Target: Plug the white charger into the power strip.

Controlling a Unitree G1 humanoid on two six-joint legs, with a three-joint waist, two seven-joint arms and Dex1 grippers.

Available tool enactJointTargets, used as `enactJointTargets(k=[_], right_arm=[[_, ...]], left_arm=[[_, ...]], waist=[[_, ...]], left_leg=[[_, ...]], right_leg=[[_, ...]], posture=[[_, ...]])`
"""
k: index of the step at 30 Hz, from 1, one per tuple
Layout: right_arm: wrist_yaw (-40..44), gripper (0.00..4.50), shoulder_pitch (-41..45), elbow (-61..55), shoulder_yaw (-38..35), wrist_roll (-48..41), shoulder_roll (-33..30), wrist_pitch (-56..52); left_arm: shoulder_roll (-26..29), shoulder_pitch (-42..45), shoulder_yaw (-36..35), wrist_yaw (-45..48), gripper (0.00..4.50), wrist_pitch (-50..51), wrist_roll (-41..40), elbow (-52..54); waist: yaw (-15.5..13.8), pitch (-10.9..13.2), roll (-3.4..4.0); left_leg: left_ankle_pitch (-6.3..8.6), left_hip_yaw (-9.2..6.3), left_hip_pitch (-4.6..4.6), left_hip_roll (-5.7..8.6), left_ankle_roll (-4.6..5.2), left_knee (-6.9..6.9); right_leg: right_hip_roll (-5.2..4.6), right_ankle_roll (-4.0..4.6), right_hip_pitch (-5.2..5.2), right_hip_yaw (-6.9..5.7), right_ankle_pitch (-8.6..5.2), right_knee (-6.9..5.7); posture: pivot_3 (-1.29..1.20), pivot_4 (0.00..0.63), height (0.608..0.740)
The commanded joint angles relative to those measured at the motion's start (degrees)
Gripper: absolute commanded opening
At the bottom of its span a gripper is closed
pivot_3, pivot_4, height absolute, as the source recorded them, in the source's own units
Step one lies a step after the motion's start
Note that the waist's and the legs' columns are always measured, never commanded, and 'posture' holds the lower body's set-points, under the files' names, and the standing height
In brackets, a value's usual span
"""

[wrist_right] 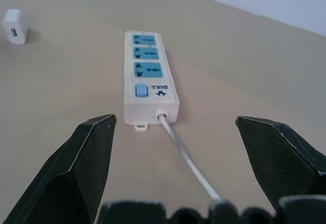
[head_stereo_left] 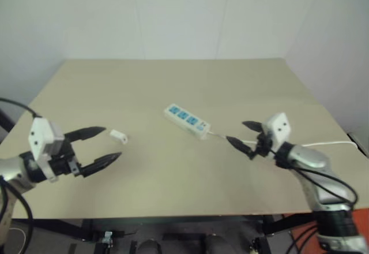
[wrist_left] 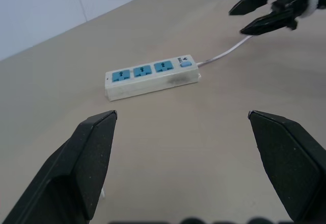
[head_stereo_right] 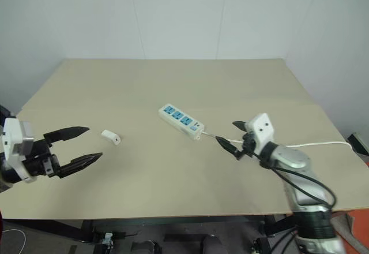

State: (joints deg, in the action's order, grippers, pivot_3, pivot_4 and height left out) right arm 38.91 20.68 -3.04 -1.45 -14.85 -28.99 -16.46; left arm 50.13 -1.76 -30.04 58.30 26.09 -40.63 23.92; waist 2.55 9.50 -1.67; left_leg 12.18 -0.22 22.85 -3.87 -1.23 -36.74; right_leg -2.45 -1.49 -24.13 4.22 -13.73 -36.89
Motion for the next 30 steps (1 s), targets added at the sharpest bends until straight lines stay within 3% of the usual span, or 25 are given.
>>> enactJointTargets(k=[1, 13, 17, 27, 30], right_arm=[[-1.26, 4.47, 3.77, 5.5, 3.05, 4.41, 1.58, 4.63], [-2.66, 4.47, 17.26, 33.82, 8.71, 13.38, 6.39, 9.33], [1.55, 3.59, 18.53, 35.92, 9.72, 13.09, 6.33, 7.57], [7.15, 0.17, 13.82, 25.05, 10.47, 11.61, 4.66, 1.85], [8.37, 0.01, 11.14, 19.13, 10.59, 10.84, 4.25, 0.45]], left_arm=[[-0.4, 1.46, 1.19, -0.24, 4.5, -0.93, -0.7, 1.22], [-1.81, 2.75, 3.74, -1.04, 4.5, -1.34, -0.23, 1.44], [-2.25, 1.5, 3.11, -1.29, 4.5, -1.06, -0.49, 2.63], [-2.05, 0.88, 2.66, -1.62, 4.5, -0.96, -0.97, 2.93], [-1.97, 1.76, 3.26, -1.38, 4.5, -1.01, -0.98, 2.39]], waist=[[-0.06, 0.0, 0.0], [0.09, 0.0, 0.0], [0.11, 0.0, 0.0], [0.01, -0.02, 0.01], [0.1, -0.02, 0.01]], left_leg=[[0.0, 0.01, 0.04, 0.0, 0.0, 0.0], [0.0, 0.0, 0.02, 0.0, 0.0, 0.0], [0.0, 0.0, -0.02, -0.01, 0.0, 0.0], [0.0, 0.0, -0.04, -0.01, 0.0, 0.0], [0.0, 0.0, -0.04, -0.01, 0.0, 0.0]], right_leg=[[-0.01, 0.05, -0.02, 0.0, 0.03, 0.02], [0.0, 0.08, -0.02, -0.01, 0.05, -0.01], [0.0, 0.08, 0.02, -0.01, 0.05, -0.04], [0.0, 0.07, 0.03, -0.01, 0.05, -0.07], [0.0, 0.07, 0.03, -0.01, 0.04, -0.08]], posture=[[0.0, 0.15, 0.74], [0.0, 0.15, 0.74], [0.0, 0.15, 0.74], [0.0, 0.15, 0.74], [0.0, 0.15, 0.74]])
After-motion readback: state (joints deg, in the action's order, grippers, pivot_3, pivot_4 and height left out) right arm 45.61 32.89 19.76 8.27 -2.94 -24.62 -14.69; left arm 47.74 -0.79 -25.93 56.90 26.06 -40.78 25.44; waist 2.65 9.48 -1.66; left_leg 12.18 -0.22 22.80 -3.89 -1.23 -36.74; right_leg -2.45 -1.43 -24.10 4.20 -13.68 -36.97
